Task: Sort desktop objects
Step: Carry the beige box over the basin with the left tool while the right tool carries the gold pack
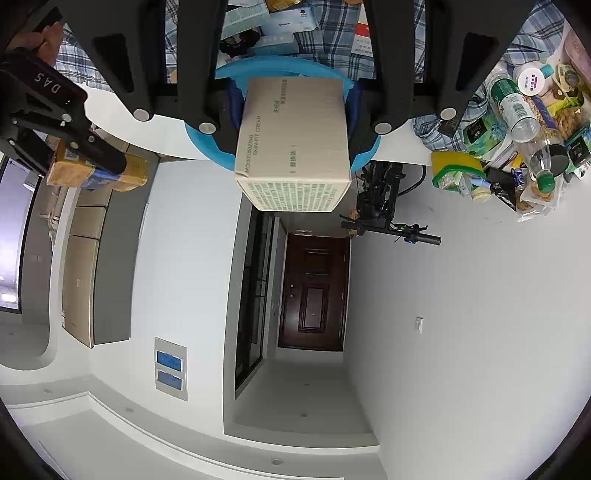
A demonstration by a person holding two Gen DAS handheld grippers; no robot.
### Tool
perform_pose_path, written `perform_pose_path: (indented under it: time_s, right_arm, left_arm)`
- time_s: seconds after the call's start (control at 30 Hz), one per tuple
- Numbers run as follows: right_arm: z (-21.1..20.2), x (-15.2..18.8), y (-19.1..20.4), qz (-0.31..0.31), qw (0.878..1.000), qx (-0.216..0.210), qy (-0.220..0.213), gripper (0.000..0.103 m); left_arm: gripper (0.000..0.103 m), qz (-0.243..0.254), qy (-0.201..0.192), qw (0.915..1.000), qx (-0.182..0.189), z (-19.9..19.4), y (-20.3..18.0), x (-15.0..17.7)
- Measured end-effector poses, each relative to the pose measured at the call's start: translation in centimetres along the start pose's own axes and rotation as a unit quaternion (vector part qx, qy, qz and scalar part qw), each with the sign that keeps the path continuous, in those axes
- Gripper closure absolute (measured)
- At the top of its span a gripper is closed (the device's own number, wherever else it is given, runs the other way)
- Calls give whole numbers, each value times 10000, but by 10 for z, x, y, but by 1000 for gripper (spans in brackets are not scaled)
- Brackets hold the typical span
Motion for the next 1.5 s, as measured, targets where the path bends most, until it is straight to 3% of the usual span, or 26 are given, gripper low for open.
perform_pose_path:
  time_s: [0.47, 0.9, 1.5]
  right_arm:
    - [41, 3, -14, 17, 9999, 54, 97, 51]
    - [102, 2, -22, -105, 9999, 126, 43, 51]
    - [186, 6, -43, 187, 9995, 242, -32, 51]
  left_arm:
    - [58, -72, 428, 9991, -30, 58, 8, 18]
    - [58, -29, 271, 9996, 80, 135, 12, 13]
    - [58, -239, 239, 9994, 22, 234, 40, 14]
Point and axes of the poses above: each gripper's, at about its wrist camera, not at the fingertips, and z roughly the way its jaws point, y to its left, x to its underside, the point moved 2 cm from there along z, roughly the way its jaws point, and after that the axes turned 13 degrees about -y, right-handed, at the moved point
